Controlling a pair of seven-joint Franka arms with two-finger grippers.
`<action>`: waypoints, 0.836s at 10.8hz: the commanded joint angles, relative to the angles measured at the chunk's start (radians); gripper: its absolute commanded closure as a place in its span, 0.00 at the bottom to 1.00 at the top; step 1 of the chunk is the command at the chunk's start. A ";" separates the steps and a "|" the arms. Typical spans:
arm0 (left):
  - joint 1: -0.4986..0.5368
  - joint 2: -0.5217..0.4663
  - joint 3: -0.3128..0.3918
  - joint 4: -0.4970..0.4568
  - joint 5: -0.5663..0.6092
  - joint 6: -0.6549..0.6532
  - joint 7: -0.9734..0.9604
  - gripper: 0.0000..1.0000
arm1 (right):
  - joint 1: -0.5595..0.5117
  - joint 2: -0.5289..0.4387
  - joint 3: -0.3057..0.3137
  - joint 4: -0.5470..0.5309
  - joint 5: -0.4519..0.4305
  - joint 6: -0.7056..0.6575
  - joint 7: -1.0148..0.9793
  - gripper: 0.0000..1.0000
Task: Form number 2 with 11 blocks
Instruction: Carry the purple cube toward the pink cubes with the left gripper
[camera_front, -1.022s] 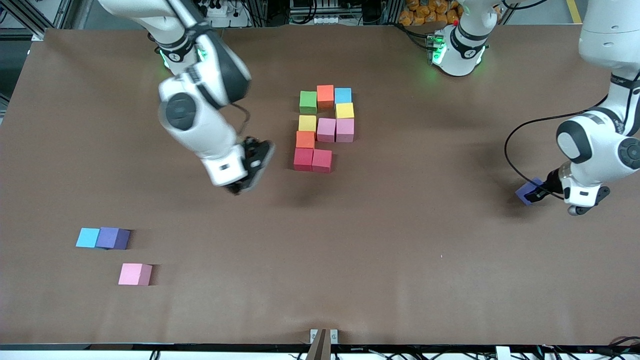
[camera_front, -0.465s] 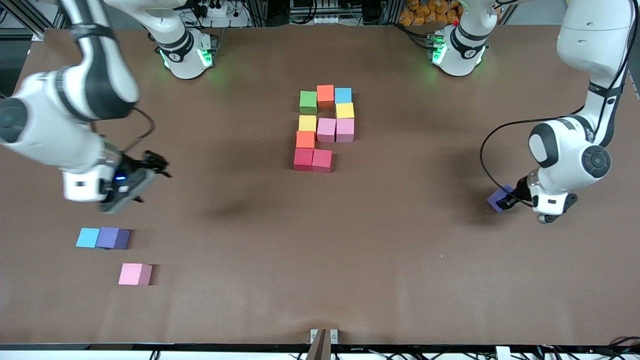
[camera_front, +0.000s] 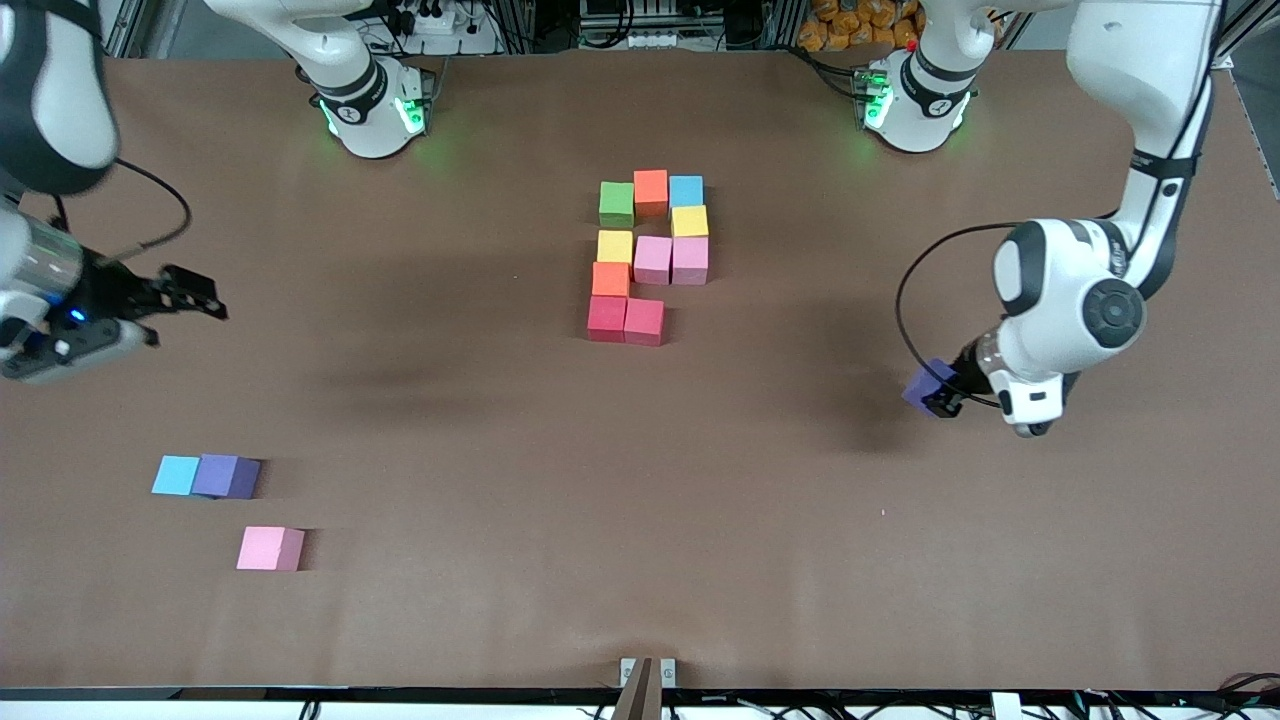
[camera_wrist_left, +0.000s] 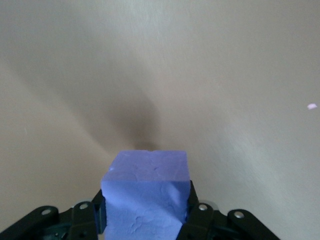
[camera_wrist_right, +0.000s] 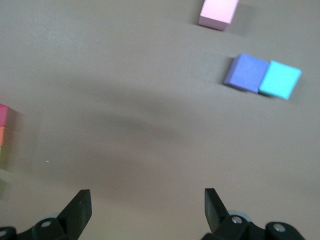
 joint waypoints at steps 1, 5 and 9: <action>-0.073 -0.015 -0.044 0.002 -0.014 -0.013 -0.241 0.77 | 0.022 0.006 -0.016 0.153 -0.036 -0.142 0.127 0.00; -0.185 -0.002 -0.096 0.038 -0.080 -0.013 -0.541 0.77 | -0.085 0.018 0.128 0.250 -0.159 -0.222 0.146 0.00; -0.320 0.060 -0.095 0.123 -0.111 -0.009 -0.752 0.78 | -0.087 0.035 0.127 0.286 -0.154 -0.224 0.153 0.00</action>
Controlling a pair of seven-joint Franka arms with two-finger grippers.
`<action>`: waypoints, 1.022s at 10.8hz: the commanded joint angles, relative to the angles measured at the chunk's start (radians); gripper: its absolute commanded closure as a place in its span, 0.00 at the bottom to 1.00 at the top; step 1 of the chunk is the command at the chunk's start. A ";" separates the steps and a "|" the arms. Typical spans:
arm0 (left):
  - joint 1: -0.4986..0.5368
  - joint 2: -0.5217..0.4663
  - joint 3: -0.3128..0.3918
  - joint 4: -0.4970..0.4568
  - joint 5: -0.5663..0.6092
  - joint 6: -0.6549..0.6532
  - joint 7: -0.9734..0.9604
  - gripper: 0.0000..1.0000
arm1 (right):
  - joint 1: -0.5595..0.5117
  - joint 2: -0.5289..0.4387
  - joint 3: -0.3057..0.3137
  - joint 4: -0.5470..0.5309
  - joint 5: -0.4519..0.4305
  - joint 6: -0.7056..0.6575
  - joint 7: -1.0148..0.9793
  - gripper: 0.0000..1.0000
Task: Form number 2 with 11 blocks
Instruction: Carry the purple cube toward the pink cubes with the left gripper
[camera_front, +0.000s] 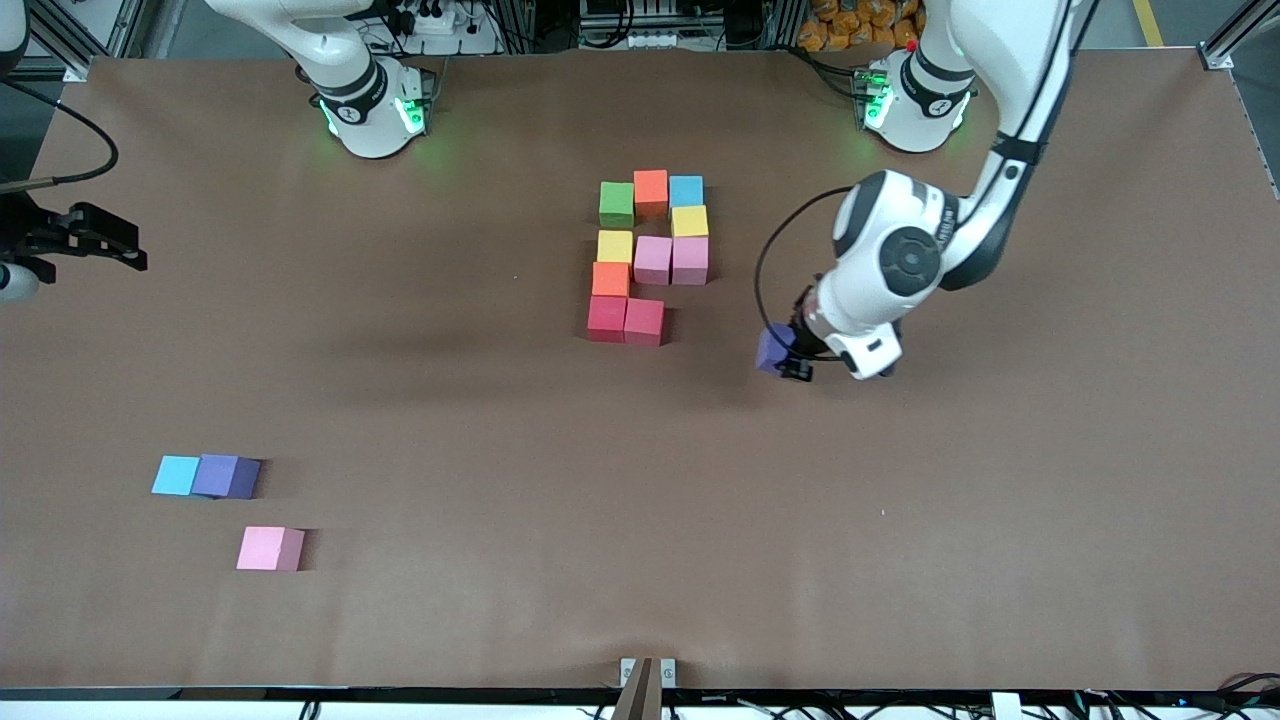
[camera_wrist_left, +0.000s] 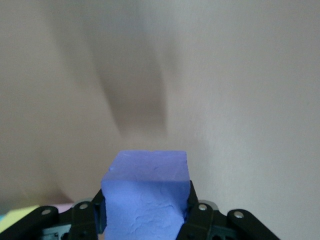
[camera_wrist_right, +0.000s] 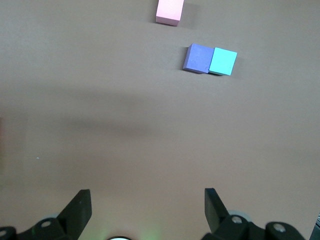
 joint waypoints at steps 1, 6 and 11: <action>-0.075 0.058 0.011 0.075 -0.041 -0.009 -0.108 0.78 | -0.016 0.028 0.019 0.062 0.008 -0.025 0.047 0.00; -0.181 0.118 0.025 0.100 -0.049 0.013 -0.286 0.77 | -0.064 0.036 0.016 0.063 0.097 -0.054 0.103 0.00; -0.228 0.138 0.029 0.097 -0.003 0.034 -0.357 0.77 | -0.091 0.032 0.002 0.106 0.098 -0.054 0.104 0.00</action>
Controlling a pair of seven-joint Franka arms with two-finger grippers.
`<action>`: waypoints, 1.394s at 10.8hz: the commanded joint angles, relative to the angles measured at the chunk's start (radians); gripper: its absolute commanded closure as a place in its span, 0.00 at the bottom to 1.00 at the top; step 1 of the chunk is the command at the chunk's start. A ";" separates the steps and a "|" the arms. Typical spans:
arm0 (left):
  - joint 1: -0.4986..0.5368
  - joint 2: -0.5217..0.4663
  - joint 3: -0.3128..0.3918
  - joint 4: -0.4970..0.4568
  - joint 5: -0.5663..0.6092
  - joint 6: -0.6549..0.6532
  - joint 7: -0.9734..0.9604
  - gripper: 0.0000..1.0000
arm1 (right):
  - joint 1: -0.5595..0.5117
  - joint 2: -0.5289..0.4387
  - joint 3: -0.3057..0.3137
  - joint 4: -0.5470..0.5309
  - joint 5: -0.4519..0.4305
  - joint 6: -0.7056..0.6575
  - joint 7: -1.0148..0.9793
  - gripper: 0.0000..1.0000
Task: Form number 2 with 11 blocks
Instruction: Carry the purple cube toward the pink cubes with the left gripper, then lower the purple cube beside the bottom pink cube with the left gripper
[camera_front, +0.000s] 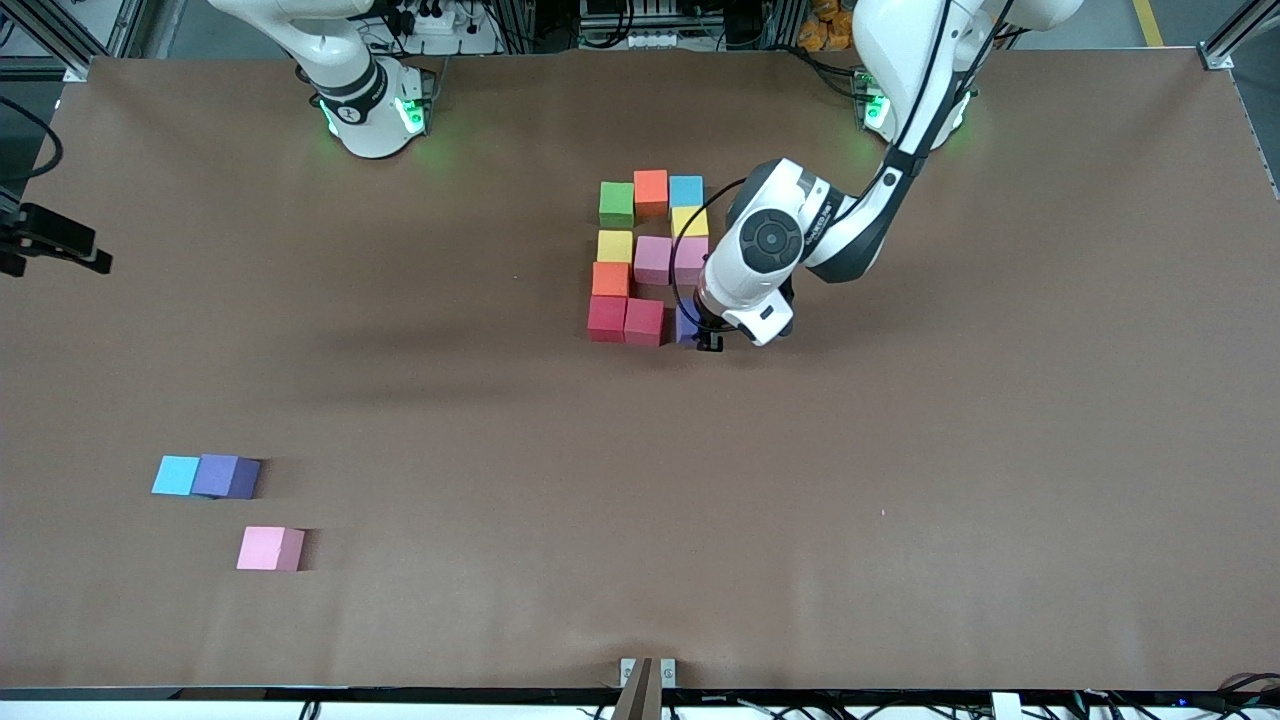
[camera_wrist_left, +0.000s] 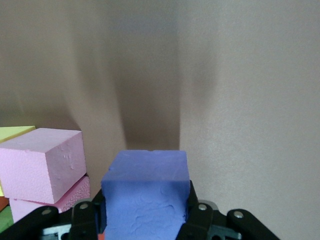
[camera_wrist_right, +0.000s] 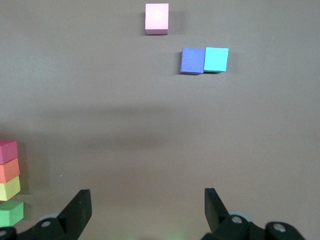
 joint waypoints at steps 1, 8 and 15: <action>-0.030 0.020 0.014 0.016 0.073 0.008 -0.020 0.77 | -0.011 0.015 0.010 0.030 0.011 -0.018 0.014 0.00; -0.052 0.051 0.015 0.016 0.086 0.081 -0.032 0.78 | -0.009 0.020 0.011 0.030 0.014 -0.017 0.017 0.00; -0.056 0.074 0.017 0.022 0.086 0.109 -0.031 0.76 | -0.009 0.020 0.010 0.030 0.013 -0.014 0.017 0.00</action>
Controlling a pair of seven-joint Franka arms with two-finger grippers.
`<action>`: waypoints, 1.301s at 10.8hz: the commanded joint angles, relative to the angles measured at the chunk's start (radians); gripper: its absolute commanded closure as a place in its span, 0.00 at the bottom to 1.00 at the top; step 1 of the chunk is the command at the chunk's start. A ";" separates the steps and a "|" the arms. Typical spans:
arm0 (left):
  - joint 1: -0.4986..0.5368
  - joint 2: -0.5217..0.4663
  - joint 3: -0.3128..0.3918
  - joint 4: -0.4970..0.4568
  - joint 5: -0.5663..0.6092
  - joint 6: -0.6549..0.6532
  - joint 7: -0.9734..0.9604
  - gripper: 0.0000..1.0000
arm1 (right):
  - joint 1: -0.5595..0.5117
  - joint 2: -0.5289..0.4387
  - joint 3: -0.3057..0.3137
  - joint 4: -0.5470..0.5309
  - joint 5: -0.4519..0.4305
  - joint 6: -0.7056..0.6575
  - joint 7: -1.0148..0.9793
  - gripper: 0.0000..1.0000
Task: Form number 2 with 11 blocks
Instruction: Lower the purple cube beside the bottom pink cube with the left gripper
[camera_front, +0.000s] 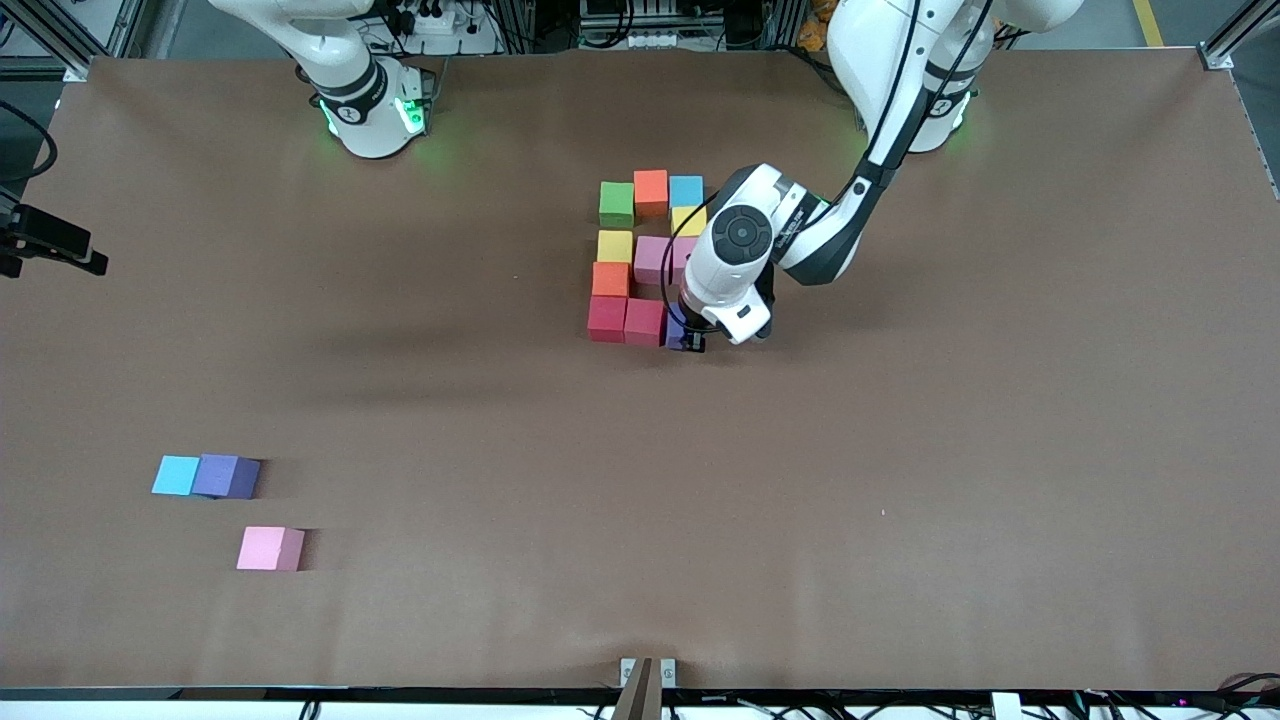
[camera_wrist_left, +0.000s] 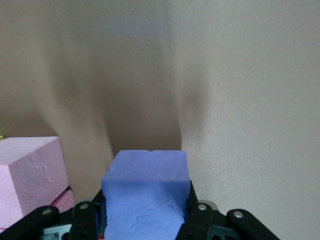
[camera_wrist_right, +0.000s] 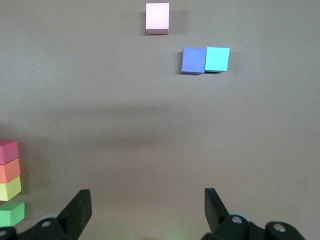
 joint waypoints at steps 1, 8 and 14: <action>-0.016 0.021 0.012 0.021 0.025 0.018 -0.031 0.75 | -0.008 0.013 0.006 0.029 0.009 -0.014 0.016 0.00; -0.016 0.030 0.010 0.030 0.024 0.023 -0.041 0.64 | -0.008 0.013 0.006 0.029 0.009 -0.014 0.016 0.00; -0.016 0.036 0.010 0.042 0.022 0.025 -0.047 0.40 | -0.007 0.013 0.006 0.029 0.009 -0.012 0.016 0.00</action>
